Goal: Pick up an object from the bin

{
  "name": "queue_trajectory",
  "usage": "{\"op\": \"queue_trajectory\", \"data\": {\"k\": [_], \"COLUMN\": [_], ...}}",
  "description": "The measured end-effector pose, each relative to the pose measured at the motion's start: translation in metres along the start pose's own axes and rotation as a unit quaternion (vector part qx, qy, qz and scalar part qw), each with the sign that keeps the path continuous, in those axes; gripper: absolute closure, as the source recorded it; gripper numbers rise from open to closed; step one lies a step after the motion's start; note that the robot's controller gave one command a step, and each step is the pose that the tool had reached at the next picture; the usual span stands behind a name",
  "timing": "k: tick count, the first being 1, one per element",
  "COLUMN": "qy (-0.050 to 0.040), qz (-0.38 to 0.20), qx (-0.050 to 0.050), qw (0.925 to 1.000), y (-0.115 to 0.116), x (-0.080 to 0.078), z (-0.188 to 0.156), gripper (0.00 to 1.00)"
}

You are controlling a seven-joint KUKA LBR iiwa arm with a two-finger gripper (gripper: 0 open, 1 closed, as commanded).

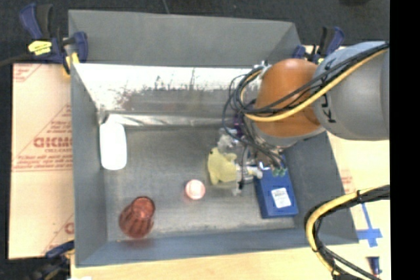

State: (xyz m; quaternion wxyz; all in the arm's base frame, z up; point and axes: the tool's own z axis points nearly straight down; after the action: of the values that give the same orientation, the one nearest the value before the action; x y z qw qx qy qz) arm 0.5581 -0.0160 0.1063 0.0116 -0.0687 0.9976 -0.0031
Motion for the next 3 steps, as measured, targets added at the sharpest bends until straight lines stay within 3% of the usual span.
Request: {"op": "queue_trajectory", "data": {"k": [1, 2, 3], "qy": [-0.0022, -0.0022, -0.0011], "qz": [-0.073, -0.073, -0.031], "qx": [-0.002, -0.002, -0.003], "qw": [0.9973, 0.9973, 0.9995], "y": [-0.005, -0.005, -0.017], "x": [0.006, 0.006, -0.007], "z": [0.012, 0.012, -0.048], "gripper": [1.00, 1.00, 1.00]}}
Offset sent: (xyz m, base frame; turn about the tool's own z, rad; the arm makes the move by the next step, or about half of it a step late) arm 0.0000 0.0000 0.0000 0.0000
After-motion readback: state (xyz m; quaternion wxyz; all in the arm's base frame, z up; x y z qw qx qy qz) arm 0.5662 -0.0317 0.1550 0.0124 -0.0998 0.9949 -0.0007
